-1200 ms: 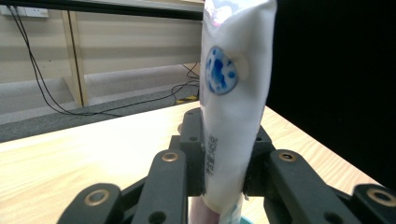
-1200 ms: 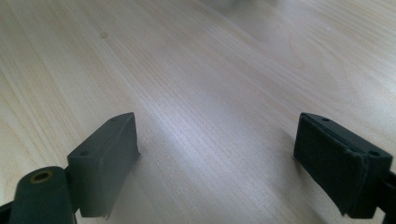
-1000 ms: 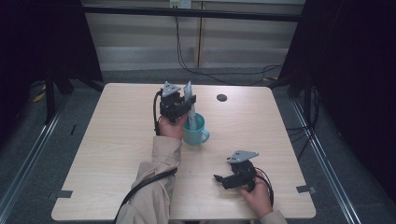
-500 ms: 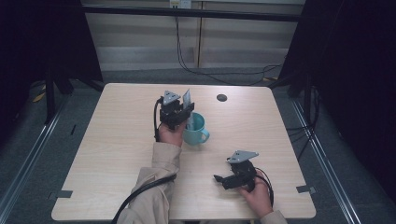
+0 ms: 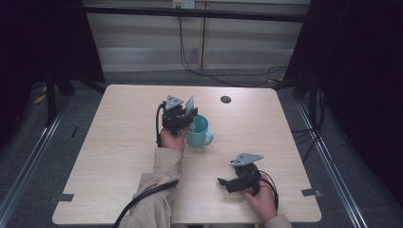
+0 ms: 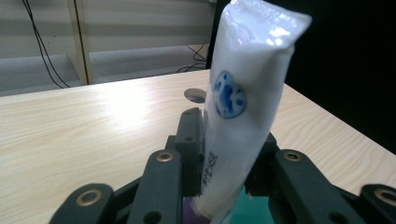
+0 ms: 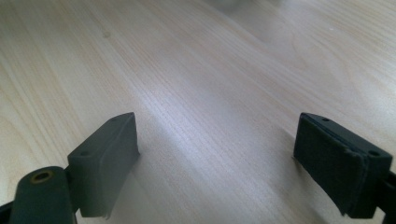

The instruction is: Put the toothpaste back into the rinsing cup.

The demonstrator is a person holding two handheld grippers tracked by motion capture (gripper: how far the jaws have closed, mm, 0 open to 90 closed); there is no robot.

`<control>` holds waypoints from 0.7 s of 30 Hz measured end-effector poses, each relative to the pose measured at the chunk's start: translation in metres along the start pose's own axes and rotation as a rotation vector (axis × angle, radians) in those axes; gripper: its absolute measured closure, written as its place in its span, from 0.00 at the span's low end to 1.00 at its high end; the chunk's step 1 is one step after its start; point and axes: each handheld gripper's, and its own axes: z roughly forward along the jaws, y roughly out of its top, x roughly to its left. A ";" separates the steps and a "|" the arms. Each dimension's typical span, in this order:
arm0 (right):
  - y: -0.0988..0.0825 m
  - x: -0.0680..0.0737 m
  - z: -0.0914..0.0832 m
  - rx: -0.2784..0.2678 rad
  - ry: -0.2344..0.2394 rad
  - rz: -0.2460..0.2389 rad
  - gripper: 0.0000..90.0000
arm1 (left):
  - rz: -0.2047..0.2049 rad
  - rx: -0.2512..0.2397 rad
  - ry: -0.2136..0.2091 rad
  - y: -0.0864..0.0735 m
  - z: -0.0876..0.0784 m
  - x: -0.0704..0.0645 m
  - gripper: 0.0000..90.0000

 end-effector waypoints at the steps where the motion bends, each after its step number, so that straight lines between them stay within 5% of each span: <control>1: 0.000 0.000 0.000 0.000 0.000 0.000 0.14 | -0.001 -0.003 0.001 0.000 -0.001 0.000 0.79; 21: 0.000 0.000 0.000 -0.001 0.000 -0.002 0.14 | -0.021 0.008 0.010 -0.005 -0.007 0.008 0.75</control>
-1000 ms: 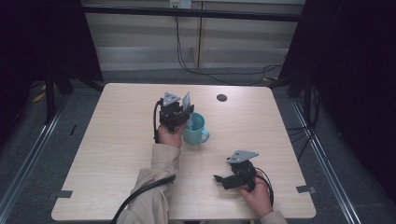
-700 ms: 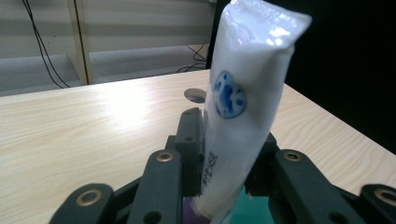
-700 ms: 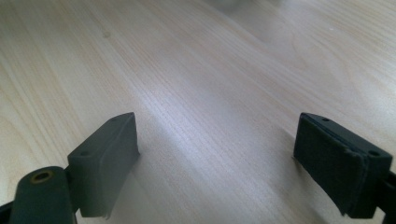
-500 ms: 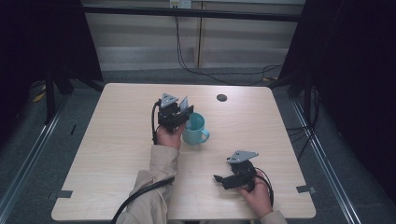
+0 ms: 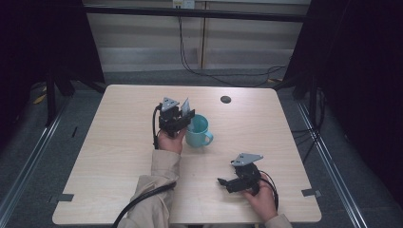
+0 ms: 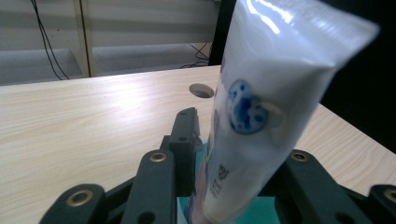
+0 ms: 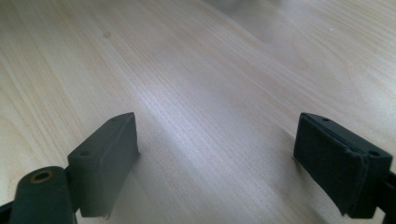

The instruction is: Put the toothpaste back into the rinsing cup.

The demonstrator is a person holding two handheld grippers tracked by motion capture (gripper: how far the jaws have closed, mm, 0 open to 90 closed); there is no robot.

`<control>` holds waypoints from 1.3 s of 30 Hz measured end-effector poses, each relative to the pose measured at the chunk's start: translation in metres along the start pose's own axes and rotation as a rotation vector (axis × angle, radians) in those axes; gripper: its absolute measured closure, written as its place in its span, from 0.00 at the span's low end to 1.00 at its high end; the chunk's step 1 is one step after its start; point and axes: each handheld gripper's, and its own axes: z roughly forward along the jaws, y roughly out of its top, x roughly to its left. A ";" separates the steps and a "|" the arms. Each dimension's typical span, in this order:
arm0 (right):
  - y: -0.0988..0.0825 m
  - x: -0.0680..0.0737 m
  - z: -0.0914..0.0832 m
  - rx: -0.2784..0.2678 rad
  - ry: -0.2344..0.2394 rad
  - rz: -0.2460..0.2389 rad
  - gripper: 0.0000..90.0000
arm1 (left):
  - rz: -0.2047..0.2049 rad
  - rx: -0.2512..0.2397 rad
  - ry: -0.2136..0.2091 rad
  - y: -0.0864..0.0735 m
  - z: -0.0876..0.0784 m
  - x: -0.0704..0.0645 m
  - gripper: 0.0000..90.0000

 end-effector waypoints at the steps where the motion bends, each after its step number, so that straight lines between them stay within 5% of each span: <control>1: 0.000 0.000 0.000 0.000 0.000 0.000 0.14 | -0.002 -0.002 -0.002 0.000 0.000 0.000 0.75; 10: 0.000 0.000 0.000 0.001 0.000 0.001 0.14 | 0.000 0.001 0.000 -0.002 -0.004 0.000 0.73; 39: 0.000 0.000 0.000 0.001 0.001 0.003 0.14 | -0.016 0.030 -0.008 -0.006 -0.013 0.005 0.43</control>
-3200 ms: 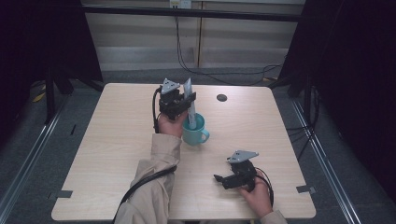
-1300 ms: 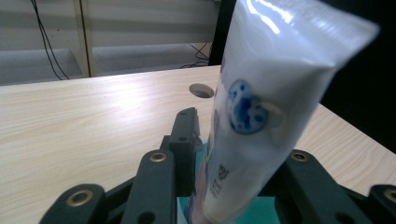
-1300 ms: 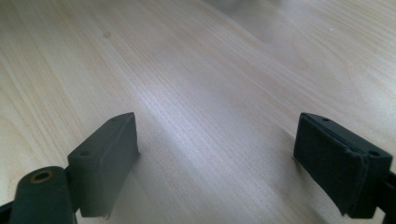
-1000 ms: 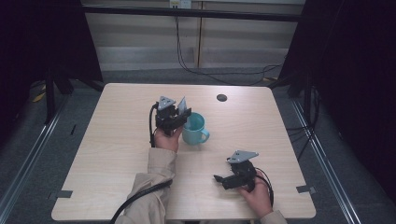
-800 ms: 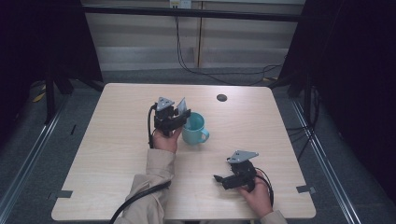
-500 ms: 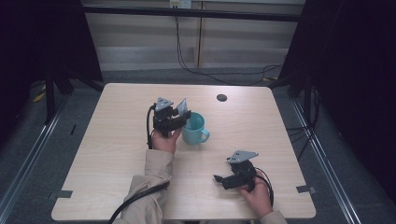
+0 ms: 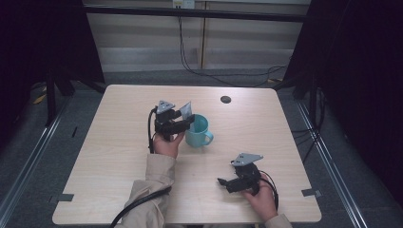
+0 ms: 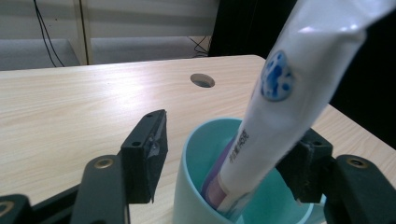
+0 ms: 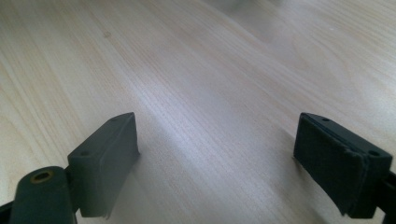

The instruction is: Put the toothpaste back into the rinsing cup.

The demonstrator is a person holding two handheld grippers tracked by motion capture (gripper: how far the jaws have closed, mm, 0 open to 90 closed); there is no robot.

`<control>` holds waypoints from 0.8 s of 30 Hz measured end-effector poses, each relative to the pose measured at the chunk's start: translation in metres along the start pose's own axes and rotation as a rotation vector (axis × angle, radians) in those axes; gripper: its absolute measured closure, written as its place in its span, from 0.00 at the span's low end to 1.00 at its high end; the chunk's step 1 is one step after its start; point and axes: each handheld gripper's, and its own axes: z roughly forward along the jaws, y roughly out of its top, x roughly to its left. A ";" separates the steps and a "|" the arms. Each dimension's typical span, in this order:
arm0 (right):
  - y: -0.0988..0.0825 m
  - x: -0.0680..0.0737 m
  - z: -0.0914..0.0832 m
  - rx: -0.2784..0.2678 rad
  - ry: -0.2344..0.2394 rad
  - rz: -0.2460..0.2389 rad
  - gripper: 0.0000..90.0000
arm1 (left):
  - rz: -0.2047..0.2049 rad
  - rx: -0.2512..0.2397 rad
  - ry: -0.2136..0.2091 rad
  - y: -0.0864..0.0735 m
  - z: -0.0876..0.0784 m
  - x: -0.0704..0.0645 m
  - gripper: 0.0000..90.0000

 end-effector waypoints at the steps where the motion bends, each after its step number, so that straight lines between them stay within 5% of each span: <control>1: 0.000 0.000 0.000 0.000 0.000 0.000 0.14 | 0.000 0.002 -0.005 0.000 0.000 0.000 0.42; 24: 0.000 0.000 0.000 0.000 0.000 0.000 0.14 | 0.002 0.005 -0.032 -0.001 -0.009 0.002 0.31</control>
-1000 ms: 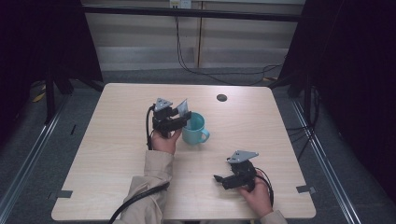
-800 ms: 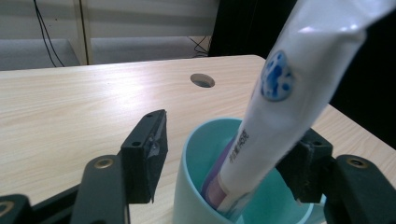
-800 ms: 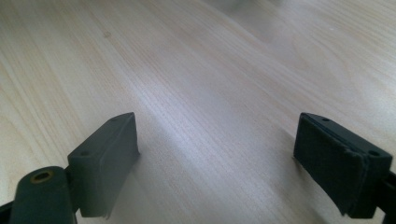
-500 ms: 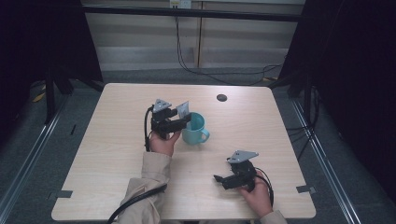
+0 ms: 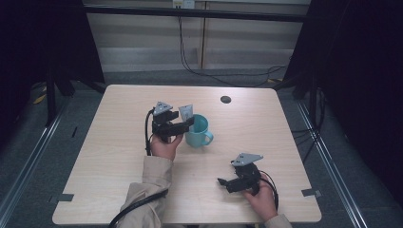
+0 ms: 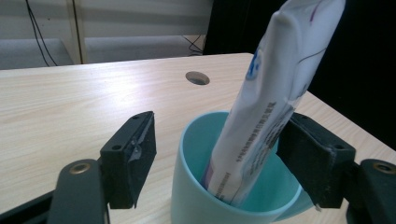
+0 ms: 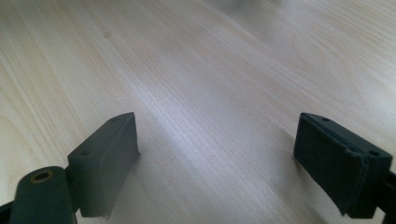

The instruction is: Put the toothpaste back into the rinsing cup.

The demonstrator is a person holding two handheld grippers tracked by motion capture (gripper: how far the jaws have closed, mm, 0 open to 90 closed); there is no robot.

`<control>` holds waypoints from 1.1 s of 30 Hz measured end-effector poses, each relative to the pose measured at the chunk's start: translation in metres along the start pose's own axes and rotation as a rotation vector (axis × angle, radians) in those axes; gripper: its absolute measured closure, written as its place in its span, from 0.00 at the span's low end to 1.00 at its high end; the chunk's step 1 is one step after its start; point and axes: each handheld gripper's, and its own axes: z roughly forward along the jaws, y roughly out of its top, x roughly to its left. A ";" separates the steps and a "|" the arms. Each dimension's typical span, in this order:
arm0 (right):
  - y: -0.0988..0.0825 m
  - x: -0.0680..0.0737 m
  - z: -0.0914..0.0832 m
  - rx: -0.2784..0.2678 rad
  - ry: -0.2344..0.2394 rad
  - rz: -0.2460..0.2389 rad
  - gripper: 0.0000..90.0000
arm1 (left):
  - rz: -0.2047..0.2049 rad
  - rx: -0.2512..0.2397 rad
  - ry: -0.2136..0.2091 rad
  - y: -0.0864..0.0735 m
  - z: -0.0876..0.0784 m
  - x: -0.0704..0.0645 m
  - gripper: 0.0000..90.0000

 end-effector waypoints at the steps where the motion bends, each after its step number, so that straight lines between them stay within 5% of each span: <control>1: 0.000 0.000 0.000 0.000 0.000 0.000 0.14 | 0.000 0.000 0.001 0.000 -0.001 0.000 0.30; 16: 0.000 0.000 0.000 0.000 0.000 -0.001 0.14 | -0.017 0.002 -0.038 -0.002 -0.009 0.004 0.19; 33: 0.001 0.000 0.000 0.003 0.002 0.003 0.14 | -0.012 0.022 -0.054 -0.007 -0.016 0.000 0.18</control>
